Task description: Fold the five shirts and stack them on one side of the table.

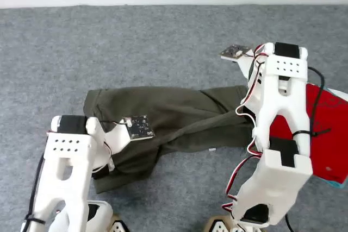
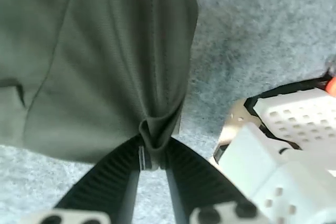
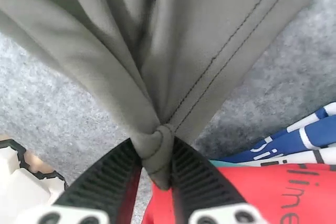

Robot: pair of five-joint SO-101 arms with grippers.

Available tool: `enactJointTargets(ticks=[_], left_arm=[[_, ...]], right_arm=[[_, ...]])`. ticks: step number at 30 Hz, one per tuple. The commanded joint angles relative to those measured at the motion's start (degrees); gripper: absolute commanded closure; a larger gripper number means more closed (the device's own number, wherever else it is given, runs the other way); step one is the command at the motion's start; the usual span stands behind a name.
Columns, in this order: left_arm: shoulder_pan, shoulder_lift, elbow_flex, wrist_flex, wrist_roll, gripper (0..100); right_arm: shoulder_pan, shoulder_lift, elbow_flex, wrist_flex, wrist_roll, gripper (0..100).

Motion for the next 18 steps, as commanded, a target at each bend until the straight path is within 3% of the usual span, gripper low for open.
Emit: enactJointTargets(ticks=[1,5,8,12,18], left_arm=[[-0.9,-1.8,-0.7,-1.1,-0.6,98],[-1.1,-1.8,-0.7,-1.1,-0.3,97],[-1.1,-1.8,-2.2,-1.1,4.8,90],[-1.1,-1.8,-7.9,-0.8,11.2,85],[-1.1,-1.8,-14.1,-0.4,14.4,84]], right_arm=[[0.3,-3.8,-0.4,2.5,0.4,96.3],[0.6,-3.9,-0.4,2.6,0.4,81.1],[0.7,-5.1,-0.4,2.6,0.4,71.2],[1.0,-7.5,-0.4,2.6,0.4,70.2],[1.8,-11.2,-0.4,2.6,0.4,70.1]])
